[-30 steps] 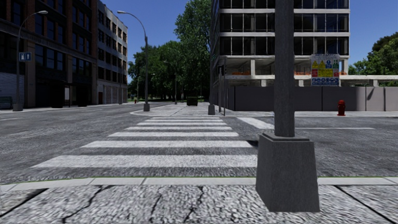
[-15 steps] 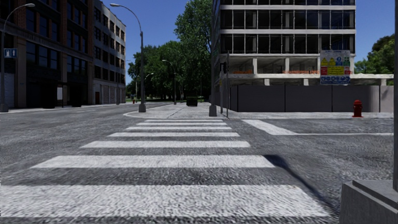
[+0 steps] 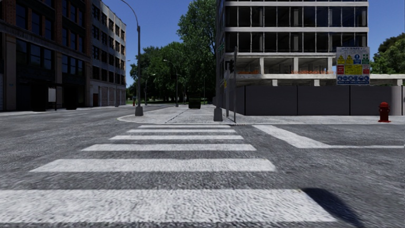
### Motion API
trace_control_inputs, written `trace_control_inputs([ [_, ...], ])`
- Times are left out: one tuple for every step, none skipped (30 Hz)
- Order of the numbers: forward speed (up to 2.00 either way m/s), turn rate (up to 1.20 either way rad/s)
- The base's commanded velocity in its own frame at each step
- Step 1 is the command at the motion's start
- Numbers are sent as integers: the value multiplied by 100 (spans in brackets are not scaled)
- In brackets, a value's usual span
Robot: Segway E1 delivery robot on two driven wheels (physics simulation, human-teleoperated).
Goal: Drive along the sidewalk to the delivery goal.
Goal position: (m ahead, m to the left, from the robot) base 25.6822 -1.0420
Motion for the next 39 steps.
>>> trace_control_inputs([
  [200, 0],
  [200, 0],
  [200, 0],
  [200, 0],
  [200, 0],
  [200, 0],
  [200, 0],
  [200, 0],
  [200, 0],
  [200, 0],
  [200, 0],
  [200, 0],
  [200, 0],
  [200, 0],
  [200, 0],
  [200, 0],
  [200, 0],
  [200, 0],
  [200, 0],
  [200, 0],
  [200, 0],
  [200, 0],
  [200, 0],
  [200, 0],
  [200, 0],
  [200, 0],
  [200, 0],
  [200, 0],
  [200, 0],
  [200, 0],
  [200, 0],
  [200, 0],
  [200, 0],
  [200, 0],
  [200, 0],
  [200, 0],
  [200, 0],
  [200, 0],
  [200, 0],
])
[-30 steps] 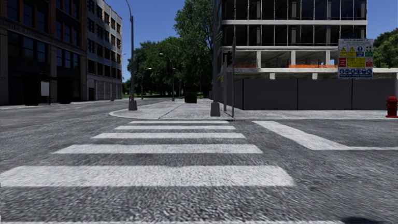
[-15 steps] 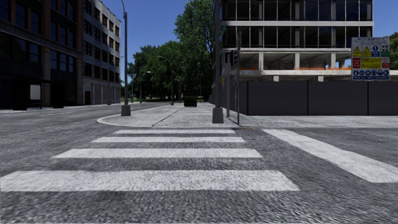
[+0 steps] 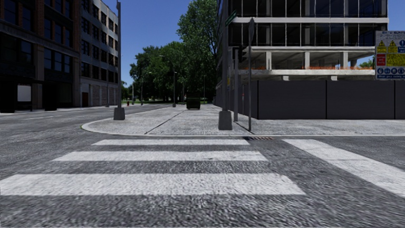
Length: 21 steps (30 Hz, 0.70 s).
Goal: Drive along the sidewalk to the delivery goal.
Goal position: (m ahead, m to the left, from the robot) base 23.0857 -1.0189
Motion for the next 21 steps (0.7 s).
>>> trace_control_inputs([
  [200, 0],
  [200, 0],
  [200, 0],
  [200, 0],
  [200, 0],
  [200, 0],
  [200, 0],
  [200, 0],
  [200, 0],
  [200, 0],
  [200, 0],
  [200, 0],
  [200, 0],
  [200, 0],
  [200, 0],
  [200, 0],
  [200, 0],
  [200, 0],
  [200, 0],
  [200, 0],
  [200, 0],
])
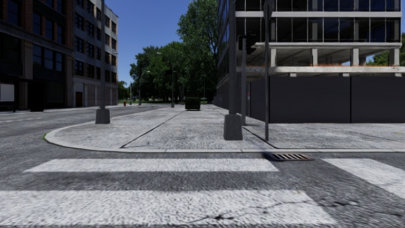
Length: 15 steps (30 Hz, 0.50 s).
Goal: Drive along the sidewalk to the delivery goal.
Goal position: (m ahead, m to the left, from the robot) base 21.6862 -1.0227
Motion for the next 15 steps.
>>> trace_control_inputs([
  [200, 0],
  [200, 0],
  [200, 0],
  [200, 0],
  [200, 0],
  [200, 0],
  [200, 0],
  [200, 0],
  [200, 0],
  [200, 0],
  [200, 0],
  [200, 0],
  [200, 0],
  [200, 0],
  [200, 0],
])
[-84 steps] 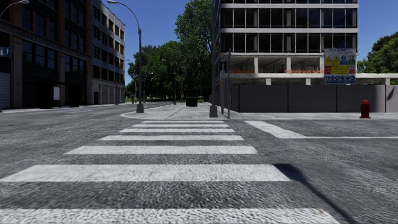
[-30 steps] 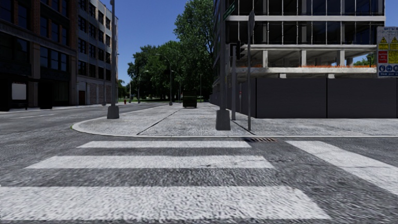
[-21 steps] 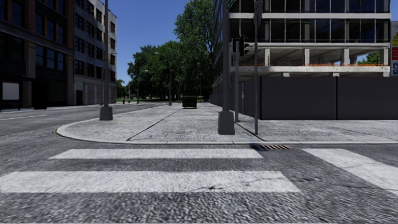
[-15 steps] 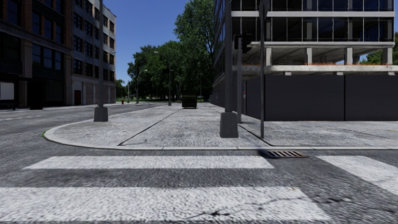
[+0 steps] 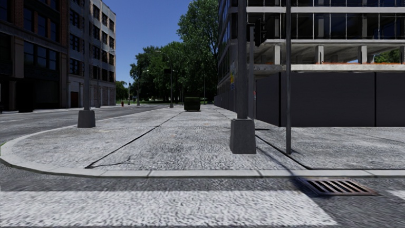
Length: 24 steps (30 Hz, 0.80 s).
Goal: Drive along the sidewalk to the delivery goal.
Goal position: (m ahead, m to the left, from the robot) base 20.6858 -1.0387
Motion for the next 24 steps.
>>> trace_control_inputs([
  [200, 0],
  [200, 0],
  [200, 0],
  [200, 0],
  [200, 0],
  [200, 0],
  [200, 0],
  [200, 0],
  [200, 0],
  [200, 0],
  [200, 0],
  [200, 0],
  [200, 0],
  [200, 0],
  [200, 0],
  [200, 0],
  [200, 0],
  [200, 0],
  [200, 0],
  [200, 0],
  [200, 0],
  [200, 0],
  [200, 0],
  [200, 0],
])
